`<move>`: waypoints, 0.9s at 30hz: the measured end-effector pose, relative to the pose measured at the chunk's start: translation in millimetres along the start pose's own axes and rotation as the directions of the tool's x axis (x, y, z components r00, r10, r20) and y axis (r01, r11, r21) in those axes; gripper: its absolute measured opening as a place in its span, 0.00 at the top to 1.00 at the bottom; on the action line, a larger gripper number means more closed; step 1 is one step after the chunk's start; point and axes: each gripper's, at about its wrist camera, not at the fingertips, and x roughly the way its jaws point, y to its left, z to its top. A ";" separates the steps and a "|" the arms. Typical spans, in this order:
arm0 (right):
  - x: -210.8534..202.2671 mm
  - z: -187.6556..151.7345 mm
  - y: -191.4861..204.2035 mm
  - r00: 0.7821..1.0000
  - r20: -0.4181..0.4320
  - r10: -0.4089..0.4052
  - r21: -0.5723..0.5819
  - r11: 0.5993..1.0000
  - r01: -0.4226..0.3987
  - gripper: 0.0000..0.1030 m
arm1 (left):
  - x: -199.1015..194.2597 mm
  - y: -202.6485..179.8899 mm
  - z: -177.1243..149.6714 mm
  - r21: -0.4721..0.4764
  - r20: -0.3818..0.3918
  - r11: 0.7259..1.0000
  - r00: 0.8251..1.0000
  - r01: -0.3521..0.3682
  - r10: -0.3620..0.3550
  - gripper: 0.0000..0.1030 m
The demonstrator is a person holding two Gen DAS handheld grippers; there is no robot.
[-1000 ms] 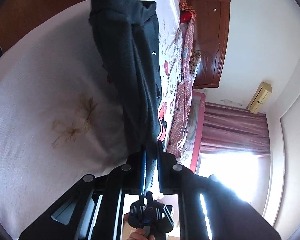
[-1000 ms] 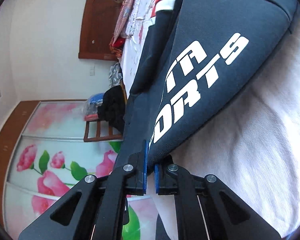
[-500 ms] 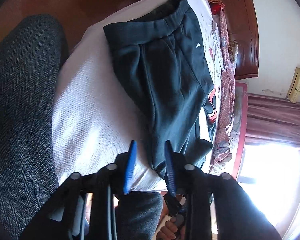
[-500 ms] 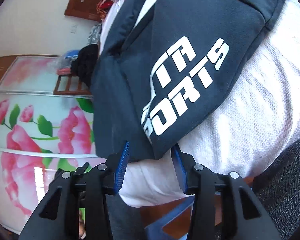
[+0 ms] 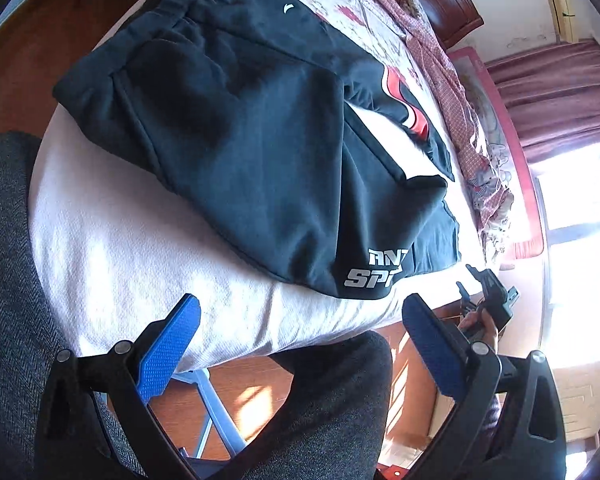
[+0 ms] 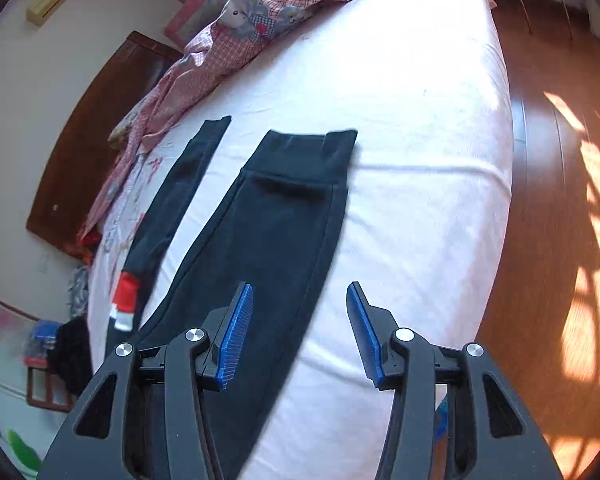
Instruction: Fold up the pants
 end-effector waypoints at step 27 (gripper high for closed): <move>-29.4 38.2 39.2 0.947 0.290 -0.136 -0.314 0.922 0.229 0.90 | 27.7 0.8 -6.6 -0.057 -0.058 0.996 0.996 -0.069 0.066 0.02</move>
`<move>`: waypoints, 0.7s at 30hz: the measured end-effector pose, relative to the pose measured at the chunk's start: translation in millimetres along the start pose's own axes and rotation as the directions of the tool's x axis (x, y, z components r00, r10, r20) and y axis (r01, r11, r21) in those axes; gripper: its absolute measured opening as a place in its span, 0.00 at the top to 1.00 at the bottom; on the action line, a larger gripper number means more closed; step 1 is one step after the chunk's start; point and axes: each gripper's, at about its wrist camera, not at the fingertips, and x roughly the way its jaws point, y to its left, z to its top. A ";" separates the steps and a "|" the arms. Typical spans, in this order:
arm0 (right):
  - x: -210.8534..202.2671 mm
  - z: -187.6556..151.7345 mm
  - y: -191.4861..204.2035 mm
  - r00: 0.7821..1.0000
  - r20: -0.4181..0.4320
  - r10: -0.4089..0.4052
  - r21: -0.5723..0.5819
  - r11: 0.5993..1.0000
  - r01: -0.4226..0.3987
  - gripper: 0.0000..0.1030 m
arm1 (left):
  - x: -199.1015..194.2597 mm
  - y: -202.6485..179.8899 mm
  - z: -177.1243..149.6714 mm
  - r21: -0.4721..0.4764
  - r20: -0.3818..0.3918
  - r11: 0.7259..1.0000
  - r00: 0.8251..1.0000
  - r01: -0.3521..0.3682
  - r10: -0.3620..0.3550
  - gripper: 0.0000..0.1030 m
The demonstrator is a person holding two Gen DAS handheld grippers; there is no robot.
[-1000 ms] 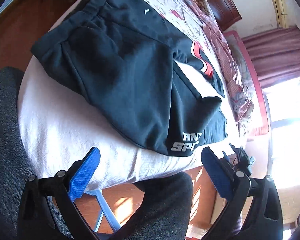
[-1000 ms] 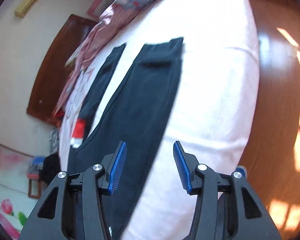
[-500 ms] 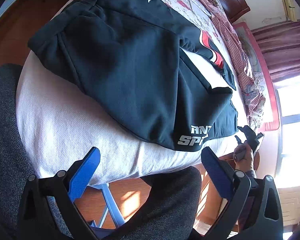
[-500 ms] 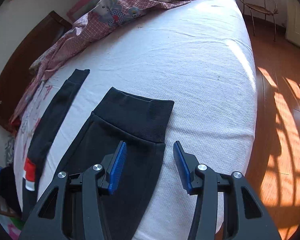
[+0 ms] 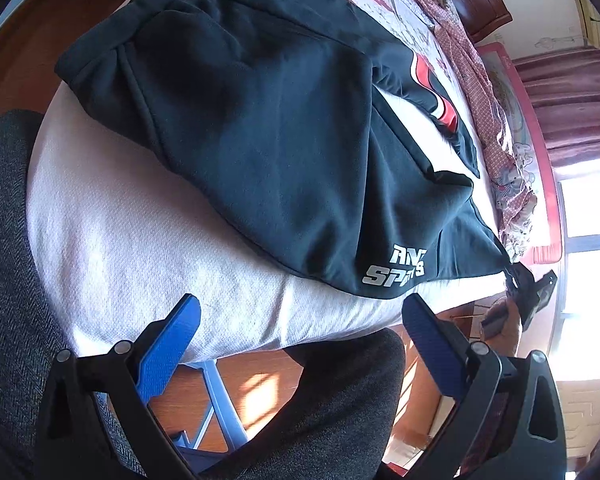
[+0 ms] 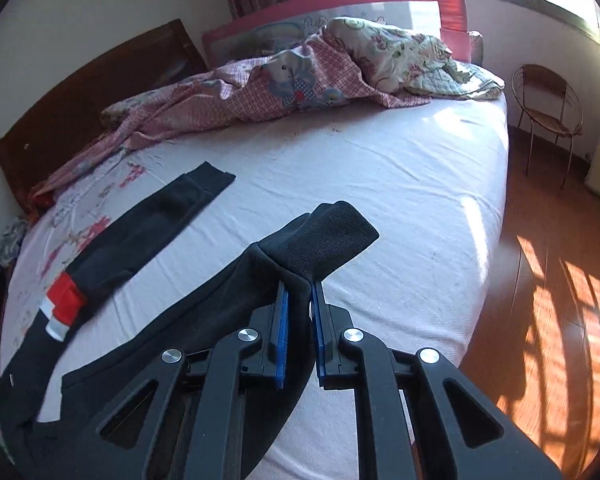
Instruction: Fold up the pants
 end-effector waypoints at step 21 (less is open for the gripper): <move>-5.8 -62.1 -96.1 0.964 -0.008 -0.267 0.080 0.960 0.267 0.64 | 7.9 8.0 4.3 -0.036 -0.025 0.999 1.000 -0.003 0.003 0.02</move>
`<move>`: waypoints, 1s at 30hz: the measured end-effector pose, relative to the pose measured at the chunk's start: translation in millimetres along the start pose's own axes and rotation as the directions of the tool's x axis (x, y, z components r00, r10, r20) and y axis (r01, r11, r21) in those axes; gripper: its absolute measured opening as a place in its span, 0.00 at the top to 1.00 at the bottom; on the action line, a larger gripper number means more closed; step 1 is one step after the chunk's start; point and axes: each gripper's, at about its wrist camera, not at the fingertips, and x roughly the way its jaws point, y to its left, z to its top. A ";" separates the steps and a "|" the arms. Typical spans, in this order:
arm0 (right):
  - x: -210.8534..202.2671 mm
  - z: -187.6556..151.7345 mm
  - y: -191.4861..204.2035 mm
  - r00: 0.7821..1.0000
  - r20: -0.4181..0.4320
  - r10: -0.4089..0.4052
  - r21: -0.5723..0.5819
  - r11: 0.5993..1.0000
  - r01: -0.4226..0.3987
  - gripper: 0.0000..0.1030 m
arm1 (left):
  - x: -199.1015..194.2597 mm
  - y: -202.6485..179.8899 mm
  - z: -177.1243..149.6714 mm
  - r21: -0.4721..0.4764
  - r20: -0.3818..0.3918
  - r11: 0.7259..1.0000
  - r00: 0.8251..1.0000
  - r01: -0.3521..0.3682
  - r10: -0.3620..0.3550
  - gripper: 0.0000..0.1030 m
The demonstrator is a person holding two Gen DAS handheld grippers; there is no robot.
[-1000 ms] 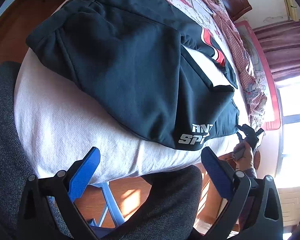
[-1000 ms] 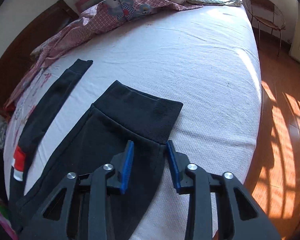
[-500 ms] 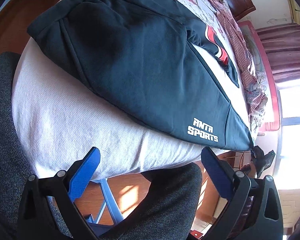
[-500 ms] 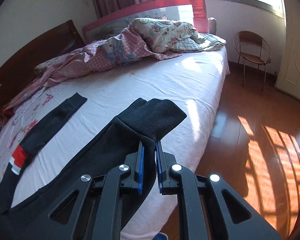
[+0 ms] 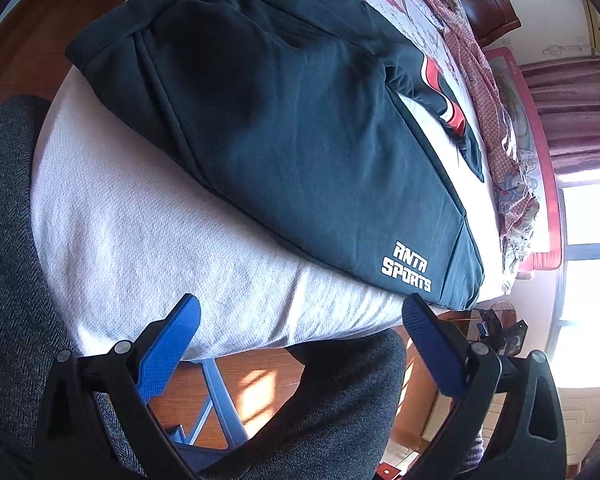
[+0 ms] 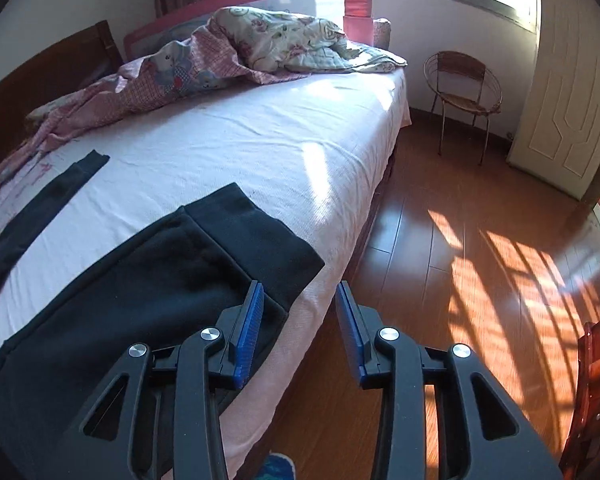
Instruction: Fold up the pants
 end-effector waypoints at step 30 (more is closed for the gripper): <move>-151.3 -176.5 224.5 0.738 -0.306 0.601 -0.162 0.731 -0.663 0.34 | -93.7 49.2 176.9 0.393 0.432 0.908 0.900 -0.141 -0.047 0.02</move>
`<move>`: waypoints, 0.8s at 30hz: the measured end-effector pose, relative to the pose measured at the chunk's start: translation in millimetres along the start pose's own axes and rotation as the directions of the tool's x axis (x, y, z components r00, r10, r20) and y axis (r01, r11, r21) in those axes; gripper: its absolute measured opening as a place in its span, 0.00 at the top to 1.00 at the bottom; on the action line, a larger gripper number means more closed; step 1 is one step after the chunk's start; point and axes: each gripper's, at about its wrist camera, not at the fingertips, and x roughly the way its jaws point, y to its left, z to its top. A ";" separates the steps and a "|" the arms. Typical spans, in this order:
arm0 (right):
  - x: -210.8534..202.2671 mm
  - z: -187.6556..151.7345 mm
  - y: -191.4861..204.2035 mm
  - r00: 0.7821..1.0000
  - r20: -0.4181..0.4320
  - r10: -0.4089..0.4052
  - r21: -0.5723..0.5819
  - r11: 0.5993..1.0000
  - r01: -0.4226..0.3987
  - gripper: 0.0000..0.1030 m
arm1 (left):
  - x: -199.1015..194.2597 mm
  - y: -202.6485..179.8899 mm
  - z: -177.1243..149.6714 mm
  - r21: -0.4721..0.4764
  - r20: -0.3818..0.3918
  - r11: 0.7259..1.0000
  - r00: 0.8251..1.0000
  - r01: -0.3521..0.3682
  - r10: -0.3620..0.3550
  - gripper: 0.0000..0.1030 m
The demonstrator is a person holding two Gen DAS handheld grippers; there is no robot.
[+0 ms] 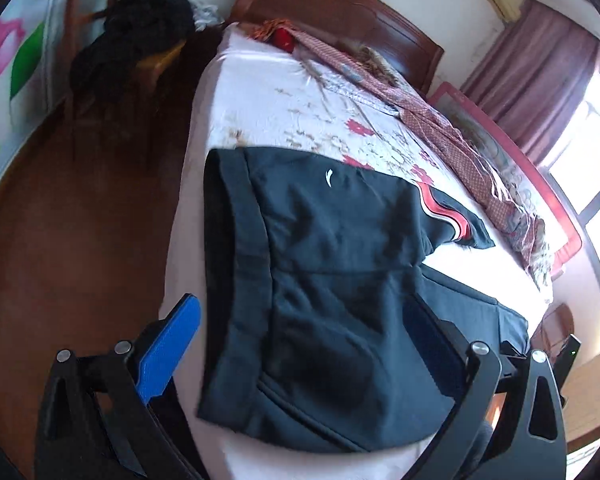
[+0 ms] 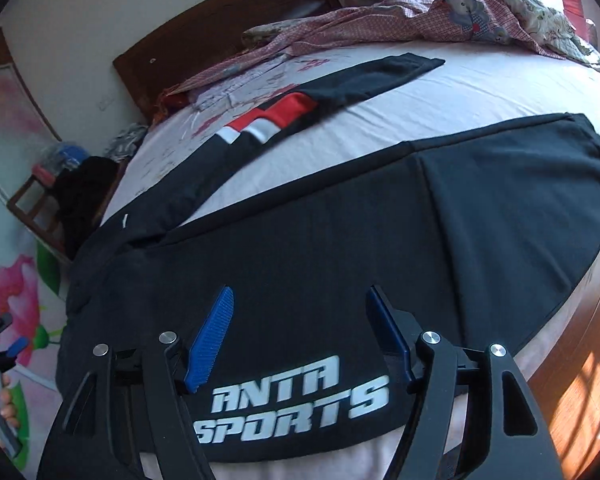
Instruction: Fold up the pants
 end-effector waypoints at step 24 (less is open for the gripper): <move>36.0 -2.5 112.6 0.977 -0.202 0.069 -0.102 0.991 -0.091 0.34 | 170.0 99.9 114.3 0.157 -0.171 0.945 0.950 0.287 -0.260 0.51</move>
